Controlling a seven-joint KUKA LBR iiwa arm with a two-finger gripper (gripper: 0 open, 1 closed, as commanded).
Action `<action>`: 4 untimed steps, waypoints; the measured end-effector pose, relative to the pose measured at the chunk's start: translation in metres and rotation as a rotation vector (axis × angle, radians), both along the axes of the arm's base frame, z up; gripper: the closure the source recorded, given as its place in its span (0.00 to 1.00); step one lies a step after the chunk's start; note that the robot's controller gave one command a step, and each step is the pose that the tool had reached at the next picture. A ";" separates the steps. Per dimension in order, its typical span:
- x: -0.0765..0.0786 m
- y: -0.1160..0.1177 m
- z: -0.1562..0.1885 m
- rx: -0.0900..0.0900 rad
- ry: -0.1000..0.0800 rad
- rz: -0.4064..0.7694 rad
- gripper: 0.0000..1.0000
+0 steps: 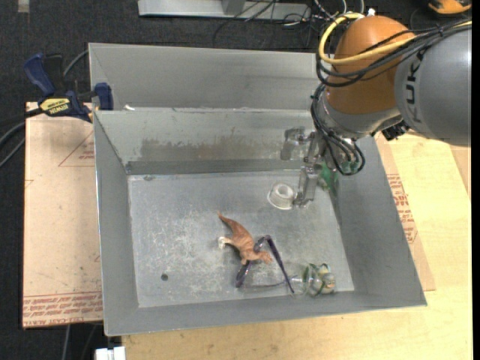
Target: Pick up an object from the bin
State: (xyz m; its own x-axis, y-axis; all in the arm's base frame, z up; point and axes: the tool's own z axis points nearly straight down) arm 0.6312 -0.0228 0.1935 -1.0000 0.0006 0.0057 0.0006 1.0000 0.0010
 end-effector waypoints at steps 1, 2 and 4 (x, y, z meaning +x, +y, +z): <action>0.002 0.000 0.005 0.000 -0.008 0.001 0.00; -0.032 -0.030 -0.079 0.001 0.007 0.065 0.00; -0.058 -0.003 -0.125 0.002 0.006 0.119 0.00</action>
Offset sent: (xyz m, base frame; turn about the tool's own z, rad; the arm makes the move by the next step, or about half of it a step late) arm -0.0300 -0.0293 -0.0749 -0.0685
